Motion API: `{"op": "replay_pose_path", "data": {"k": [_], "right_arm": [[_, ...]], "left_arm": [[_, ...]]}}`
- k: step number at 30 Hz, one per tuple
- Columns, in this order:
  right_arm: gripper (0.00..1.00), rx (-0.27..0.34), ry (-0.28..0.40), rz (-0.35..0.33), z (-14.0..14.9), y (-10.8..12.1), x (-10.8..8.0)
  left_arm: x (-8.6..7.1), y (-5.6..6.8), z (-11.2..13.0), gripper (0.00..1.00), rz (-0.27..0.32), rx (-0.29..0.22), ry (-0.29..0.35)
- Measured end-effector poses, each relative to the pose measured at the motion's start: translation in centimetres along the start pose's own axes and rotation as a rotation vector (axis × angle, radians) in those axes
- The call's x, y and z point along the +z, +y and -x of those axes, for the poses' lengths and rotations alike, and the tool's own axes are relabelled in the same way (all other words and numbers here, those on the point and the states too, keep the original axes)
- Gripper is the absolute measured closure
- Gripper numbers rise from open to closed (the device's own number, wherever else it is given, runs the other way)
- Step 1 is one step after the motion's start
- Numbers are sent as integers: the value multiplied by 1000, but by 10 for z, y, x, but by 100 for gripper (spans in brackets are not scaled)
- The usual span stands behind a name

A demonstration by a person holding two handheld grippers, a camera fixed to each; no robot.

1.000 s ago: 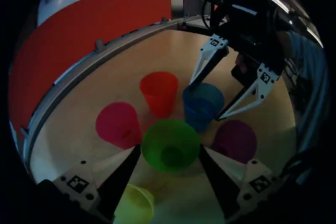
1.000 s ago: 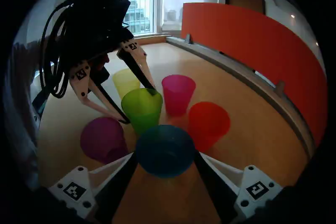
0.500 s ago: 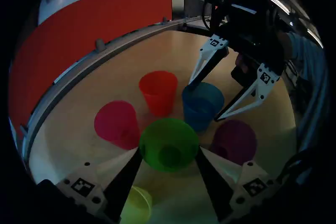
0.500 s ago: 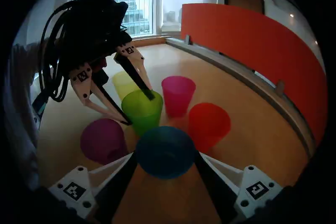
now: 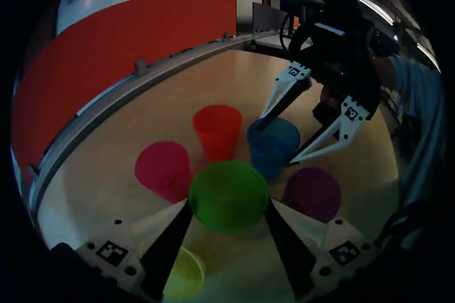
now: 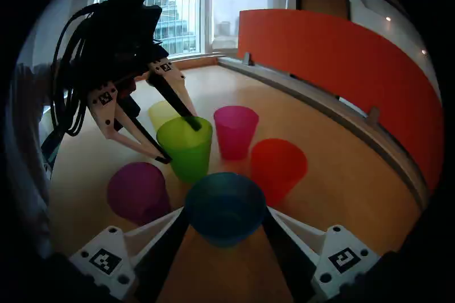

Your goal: Pour water

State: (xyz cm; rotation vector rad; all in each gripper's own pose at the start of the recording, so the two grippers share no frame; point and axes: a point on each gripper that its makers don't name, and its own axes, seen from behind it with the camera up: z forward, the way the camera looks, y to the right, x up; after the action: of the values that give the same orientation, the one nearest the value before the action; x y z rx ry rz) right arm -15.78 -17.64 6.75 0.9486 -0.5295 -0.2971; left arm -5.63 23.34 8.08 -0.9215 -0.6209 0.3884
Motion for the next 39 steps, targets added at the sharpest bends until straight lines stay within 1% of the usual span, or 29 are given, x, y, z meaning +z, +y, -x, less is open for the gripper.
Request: {"op": "replay_pose_path", "data": {"k": [5,10,16,23,32,39], "right_arm": [[9,17,40,20,-7,0,-7],[9,28,95,44,-22,-1,-19],[9,34,167,73,-43,-7,-37],[9,41,246,101,-68,-19,-59],[9,63,339,136,-94,-27,-89],[9,70,393,146,-110,-36,-109]], "left_arm": [[-13,2,-8,14,-12,-12,37],[-29,7,-20,14,-21,-23,83],[-52,9,-39,14,-49,-27,152],[-81,14,-60,14,-70,-47,237],[-113,24,-76,14,-99,-32,320],[-133,33,-85,14,-100,-42,379]]}}
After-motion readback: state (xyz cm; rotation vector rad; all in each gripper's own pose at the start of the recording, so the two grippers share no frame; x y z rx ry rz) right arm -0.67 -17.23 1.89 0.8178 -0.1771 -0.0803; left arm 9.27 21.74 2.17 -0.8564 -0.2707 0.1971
